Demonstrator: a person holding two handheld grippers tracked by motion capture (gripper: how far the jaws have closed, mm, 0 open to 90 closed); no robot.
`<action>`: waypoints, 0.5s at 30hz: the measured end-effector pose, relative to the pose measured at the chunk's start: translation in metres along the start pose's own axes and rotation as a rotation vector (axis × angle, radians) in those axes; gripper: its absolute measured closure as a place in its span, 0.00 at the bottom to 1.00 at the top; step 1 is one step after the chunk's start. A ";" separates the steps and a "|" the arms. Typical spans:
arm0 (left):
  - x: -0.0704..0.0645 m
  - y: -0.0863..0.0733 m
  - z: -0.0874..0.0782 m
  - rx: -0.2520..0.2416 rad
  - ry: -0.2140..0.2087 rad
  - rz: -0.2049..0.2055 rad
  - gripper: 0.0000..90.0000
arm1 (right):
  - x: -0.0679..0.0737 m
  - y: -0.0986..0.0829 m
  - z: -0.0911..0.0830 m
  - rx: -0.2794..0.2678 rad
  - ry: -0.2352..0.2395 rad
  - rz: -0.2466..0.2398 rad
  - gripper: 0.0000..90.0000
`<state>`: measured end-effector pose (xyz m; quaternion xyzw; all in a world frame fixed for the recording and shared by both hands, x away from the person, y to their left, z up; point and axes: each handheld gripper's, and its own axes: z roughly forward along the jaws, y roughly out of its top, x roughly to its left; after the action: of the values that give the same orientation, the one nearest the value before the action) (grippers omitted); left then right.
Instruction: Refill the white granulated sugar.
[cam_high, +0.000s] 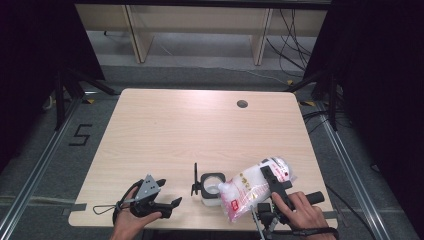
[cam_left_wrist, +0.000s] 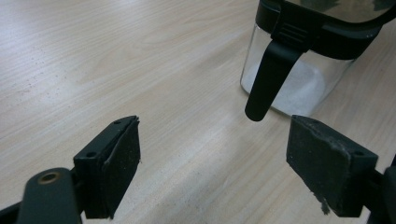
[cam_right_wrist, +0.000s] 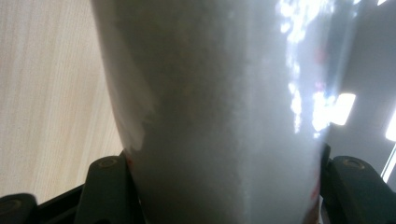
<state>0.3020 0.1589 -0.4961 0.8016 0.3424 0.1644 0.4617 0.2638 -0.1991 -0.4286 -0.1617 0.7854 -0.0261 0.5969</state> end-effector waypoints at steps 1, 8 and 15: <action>0.000 0.000 0.000 -0.005 -0.006 0.008 0.19 | 0.000 0.000 0.000 0.000 0.003 -0.008 0.46; 0.000 -0.001 0.000 0.004 -0.006 0.014 0.19 | -0.002 0.000 -0.001 0.014 -0.002 -0.030 0.46; 0.000 -0.001 0.000 0.006 -0.005 -0.007 0.19 | -0.003 -0.004 -0.002 0.005 0.007 0.019 0.46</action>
<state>0.3016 0.1588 -0.4967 0.8022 0.3445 0.1597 0.4609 0.2638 -0.2023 -0.4243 -0.1527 0.7890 -0.0228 0.5947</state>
